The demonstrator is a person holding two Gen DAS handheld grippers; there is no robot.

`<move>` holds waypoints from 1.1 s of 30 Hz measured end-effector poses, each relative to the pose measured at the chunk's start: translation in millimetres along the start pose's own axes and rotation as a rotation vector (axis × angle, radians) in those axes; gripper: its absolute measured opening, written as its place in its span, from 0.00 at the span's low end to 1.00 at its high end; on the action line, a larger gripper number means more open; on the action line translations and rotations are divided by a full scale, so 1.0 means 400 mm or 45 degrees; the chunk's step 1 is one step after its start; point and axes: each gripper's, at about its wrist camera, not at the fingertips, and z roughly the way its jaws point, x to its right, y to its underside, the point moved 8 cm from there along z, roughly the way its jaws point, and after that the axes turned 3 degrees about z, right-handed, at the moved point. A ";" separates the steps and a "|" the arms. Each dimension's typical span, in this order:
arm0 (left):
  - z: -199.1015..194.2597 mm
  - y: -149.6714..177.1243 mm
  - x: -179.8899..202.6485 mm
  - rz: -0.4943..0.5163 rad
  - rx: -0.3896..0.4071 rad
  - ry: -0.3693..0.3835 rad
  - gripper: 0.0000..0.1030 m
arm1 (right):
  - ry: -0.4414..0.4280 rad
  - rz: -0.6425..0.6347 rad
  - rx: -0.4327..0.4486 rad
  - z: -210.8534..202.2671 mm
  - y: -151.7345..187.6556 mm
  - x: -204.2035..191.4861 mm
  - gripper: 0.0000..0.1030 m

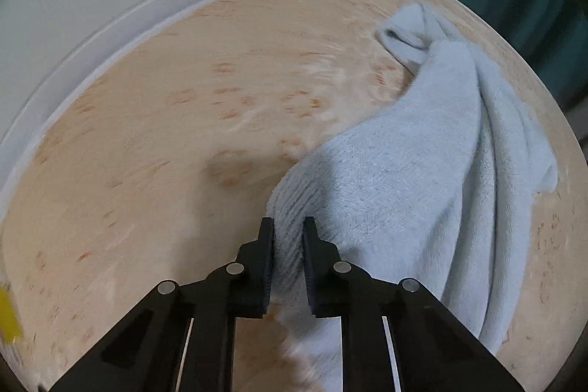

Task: Fold clothes
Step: 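Lift and shake the sweater with both grippers, spreading it on the mattress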

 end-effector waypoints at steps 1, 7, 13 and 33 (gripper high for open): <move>-0.025 0.016 -0.020 -0.029 0.004 0.006 0.14 | 0.008 0.034 0.029 -0.023 -0.008 0.026 0.09; -0.179 0.195 -0.069 -0.127 -0.024 0.107 0.13 | 0.007 0.312 0.242 -0.225 -0.040 0.223 0.08; -0.375 0.425 -0.104 -0.177 -0.021 0.242 0.13 | -0.038 0.447 0.350 -0.401 0.091 0.287 0.08; -0.789 0.707 -0.228 0.058 -0.076 0.207 0.21 | 0.342 -0.090 0.251 -0.669 0.583 0.137 0.37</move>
